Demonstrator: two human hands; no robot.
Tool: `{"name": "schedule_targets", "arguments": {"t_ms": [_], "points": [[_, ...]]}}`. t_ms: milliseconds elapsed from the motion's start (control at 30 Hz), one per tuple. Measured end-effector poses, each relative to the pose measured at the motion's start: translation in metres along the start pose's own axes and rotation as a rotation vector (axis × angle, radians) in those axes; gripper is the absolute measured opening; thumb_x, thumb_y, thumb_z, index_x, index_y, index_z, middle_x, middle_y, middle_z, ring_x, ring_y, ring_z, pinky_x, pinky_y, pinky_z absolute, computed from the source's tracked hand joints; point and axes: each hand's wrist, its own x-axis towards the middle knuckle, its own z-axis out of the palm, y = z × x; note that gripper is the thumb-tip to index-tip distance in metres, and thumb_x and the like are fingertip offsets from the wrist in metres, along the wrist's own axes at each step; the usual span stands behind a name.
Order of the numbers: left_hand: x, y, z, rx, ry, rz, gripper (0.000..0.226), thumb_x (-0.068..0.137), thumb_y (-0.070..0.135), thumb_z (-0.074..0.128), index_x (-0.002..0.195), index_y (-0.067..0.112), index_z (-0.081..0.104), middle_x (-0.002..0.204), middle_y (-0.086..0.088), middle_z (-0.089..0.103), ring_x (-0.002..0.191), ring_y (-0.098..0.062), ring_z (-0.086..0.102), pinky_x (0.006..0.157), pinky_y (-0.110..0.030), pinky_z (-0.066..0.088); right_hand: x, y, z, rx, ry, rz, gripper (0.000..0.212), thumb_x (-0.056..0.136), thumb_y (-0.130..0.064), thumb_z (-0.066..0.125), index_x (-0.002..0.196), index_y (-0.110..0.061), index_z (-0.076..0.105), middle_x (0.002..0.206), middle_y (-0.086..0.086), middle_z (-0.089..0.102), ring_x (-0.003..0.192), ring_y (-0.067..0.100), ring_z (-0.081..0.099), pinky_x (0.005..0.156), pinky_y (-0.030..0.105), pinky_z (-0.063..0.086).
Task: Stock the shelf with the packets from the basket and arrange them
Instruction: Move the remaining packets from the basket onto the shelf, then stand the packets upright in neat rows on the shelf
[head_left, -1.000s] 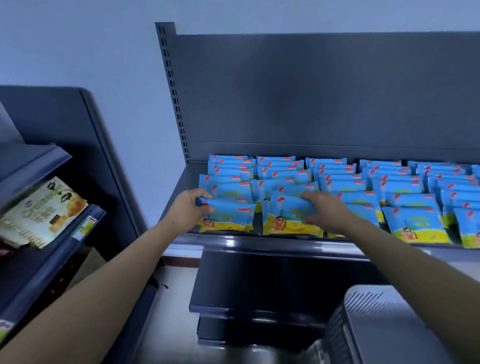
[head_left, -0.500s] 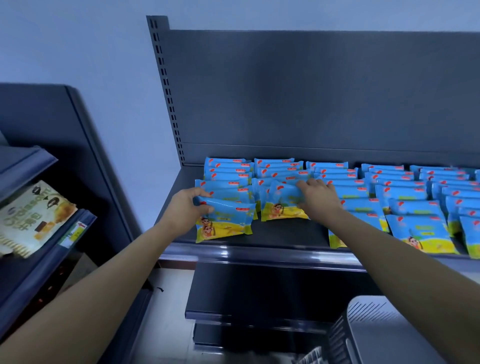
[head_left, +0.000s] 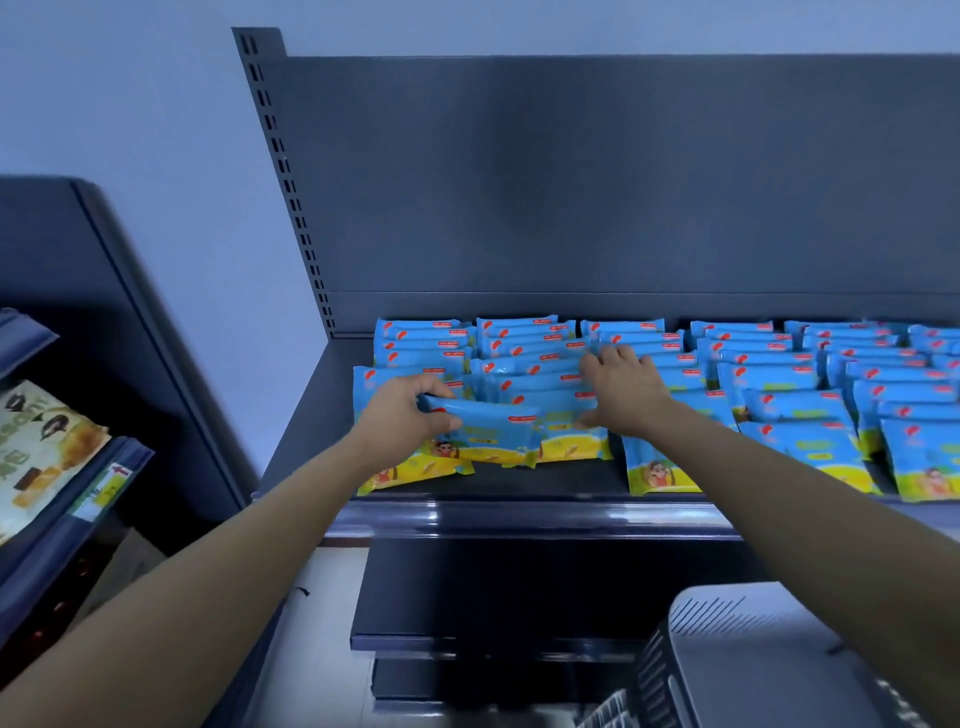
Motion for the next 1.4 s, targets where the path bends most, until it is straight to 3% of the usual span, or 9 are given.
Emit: {"name": "schedule_targets", "arguments": {"t_ms": [100,200,367,467,600,867,1000,1200,1400], "points": [[0.005,0.007,0.022,0.028,-0.055,0.031,0.018,0.079,0.011,0.073,0.09,0.018,0.06,0.083,0.001,0.054,0.069,-0.013,0.05,0.059,-0.02,0.043,-0.005,0.016,0.0,0.097,0.024,0.001,0.064,0.085,-0.044,0.062,0.138,-0.018,0.035,0.14,0.01,0.039,0.129,0.03,0.033,0.104,0.043,0.031],[0.011,0.015,0.042,0.041,-0.104,0.062,0.018,0.081,0.014,0.072,0.094,0.017,0.06,0.084,-0.001,0.052,0.063,-0.008,0.048,0.053,-0.015,0.038,-0.009,0.036,-0.004,0.161,0.075,0.028,0.05,0.09,-0.03,0.058,0.135,-0.018,0.041,0.137,0.009,0.045,0.127,0.029,0.036,0.101,0.041,0.033],[0.017,0.035,0.07,0.088,-0.154,0.108,0.023,0.083,0.02,0.07,0.103,0.017,0.059,0.08,0.012,0.049,0.064,-0.002,0.047,0.053,-0.016,0.035,-0.019,0.072,-0.009,0.254,0.102,0.071,0.039,0.089,-0.025,0.059,0.127,-0.019,0.052,0.129,0.009,0.052,0.124,0.027,0.039,0.097,0.037,0.037],[0.021,0.045,0.081,0.094,-0.192,0.136,0.024,0.083,0.021,0.069,0.104,0.015,0.059,0.083,0.012,0.05,0.066,-0.002,0.048,0.054,-0.016,0.037,-0.031,0.09,-0.006,0.305,-0.129,0.04,0.057,0.08,-0.035,0.071,0.13,-0.022,0.048,0.131,0.007,0.05,0.125,0.026,0.038,0.098,0.038,0.039],[0.024,0.052,0.09,0.089,-0.23,0.14,0.025,0.085,0.02,0.068,0.107,0.014,0.058,0.084,0.009,0.052,0.065,-0.009,0.052,0.056,-0.019,0.042,-0.049,0.098,0.018,0.047,-0.333,0.043,0.094,0.069,-0.044,0.078,0.143,-0.024,0.025,0.145,0.007,0.027,0.135,0.032,0.024,0.106,0.049,0.029],[0.03,0.061,0.097,0.055,-0.197,0.115,0.02,0.083,0.018,0.069,0.099,0.017,0.057,0.082,0.006,0.053,0.055,-0.01,0.048,0.043,-0.011,0.038,-0.026,0.109,0.037,-0.074,-0.011,0.067,0.077,0.075,-0.049,0.07,0.132,-0.012,0.033,0.137,0.011,0.034,0.126,0.03,0.032,0.102,0.041,0.034],[0.037,0.069,0.107,0.052,-0.207,0.109,0.022,0.083,0.018,0.069,0.102,0.015,0.058,0.081,0.003,0.054,0.06,-0.014,0.051,0.048,-0.017,0.041,-0.009,0.115,0.035,0.139,-0.002,0.091,0.075,0.073,-0.037,0.077,0.13,-0.01,0.036,0.132,0.013,0.035,0.123,0.03,0.031,0.102,0.04,0.036],[0.055,0.09,0.152,0.092,-0.174,0.171,0.019,0.083,0.016,0.069,0.096,0.011,0.056,0.081,-0.002,0.051,0.062,-0.015,0.048,0.058,-0.028,0.042,-0.008,0.149,0.019,0.624,0.016,0.065,0.03,0.083,0.008,0.062,0.112,0.005,0.057,0.112,0.015,0.053,0.105,0.027,0.051,0.083,0.024,0.038],[0.076,0.103,0.198,0.194,-0.151,0.218,0.037,0.085,0.02,0.066,0.117,0.005,0.054,0.111,-0.011,0.054,0.085,-0.018,0.05,0.071,-0.028,0.04,-0.012,0.157,0.016,0.745,0.162,0.107,0.028,0.09,0.011,0.043,0.108,0.002,0.063,0.111,0.014,0.062,0.093,0.015,0.052,0.083,0.022,0.041]]}}
